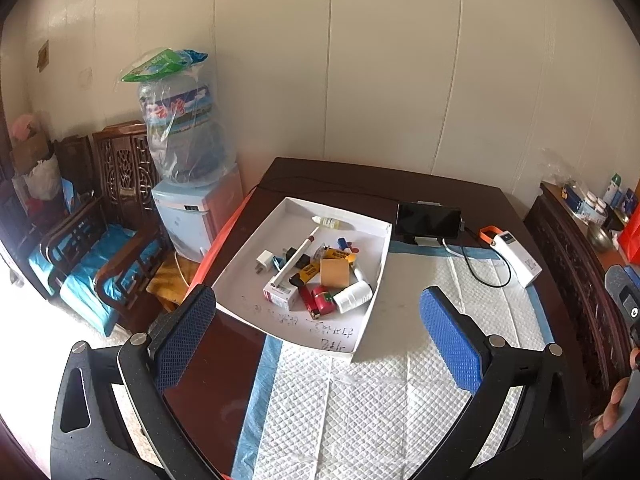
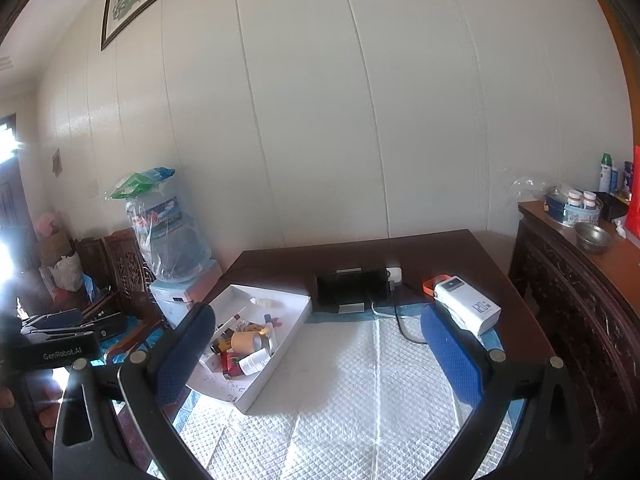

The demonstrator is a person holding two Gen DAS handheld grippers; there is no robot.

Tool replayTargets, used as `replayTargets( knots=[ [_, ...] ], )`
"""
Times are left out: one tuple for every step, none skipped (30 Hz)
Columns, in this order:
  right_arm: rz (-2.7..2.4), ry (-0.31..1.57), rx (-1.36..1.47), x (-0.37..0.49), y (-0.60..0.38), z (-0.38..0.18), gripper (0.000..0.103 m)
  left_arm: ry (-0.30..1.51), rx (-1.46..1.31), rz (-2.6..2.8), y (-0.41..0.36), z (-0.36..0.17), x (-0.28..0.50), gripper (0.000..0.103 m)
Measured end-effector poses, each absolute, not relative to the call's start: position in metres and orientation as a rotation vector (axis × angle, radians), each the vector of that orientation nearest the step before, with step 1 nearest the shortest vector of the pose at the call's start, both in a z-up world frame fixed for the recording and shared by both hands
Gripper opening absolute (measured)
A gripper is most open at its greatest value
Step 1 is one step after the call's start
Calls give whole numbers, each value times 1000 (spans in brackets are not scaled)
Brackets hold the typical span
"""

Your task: Organize rigid objects

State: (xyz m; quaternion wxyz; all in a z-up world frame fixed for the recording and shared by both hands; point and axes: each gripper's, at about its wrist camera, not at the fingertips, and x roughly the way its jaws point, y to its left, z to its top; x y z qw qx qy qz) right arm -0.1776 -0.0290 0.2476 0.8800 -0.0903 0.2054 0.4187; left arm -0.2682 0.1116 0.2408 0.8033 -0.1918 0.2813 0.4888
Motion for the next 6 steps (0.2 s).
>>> replayTargets(
  knots=[
    [876, 428, -192, -177, -28, 247, 103, 602, -413, 1047, 113, 240, -268, 103],
    [878, 429, -195, -177, -27, 247, 103, 601, -415, 1045, 113, 240, -268, 103],
    [880, 430, -199, -177, -27, 246, 103, 600, -415, 1044, 113, 240, -268, 103],
    [883, 433, -203, -177, -26, 246, 103, 601, -414, 1044, 113, 239, -268, 103],
    [885, 435, -204, -176, -25, 245, 103, 603, -413, 1043, 114, 239, -267, 103],
    [885, 438, -205, -176, -25, 245, 103, 606, -414, 1042, 114, 239, -266, 103]
  ],
)
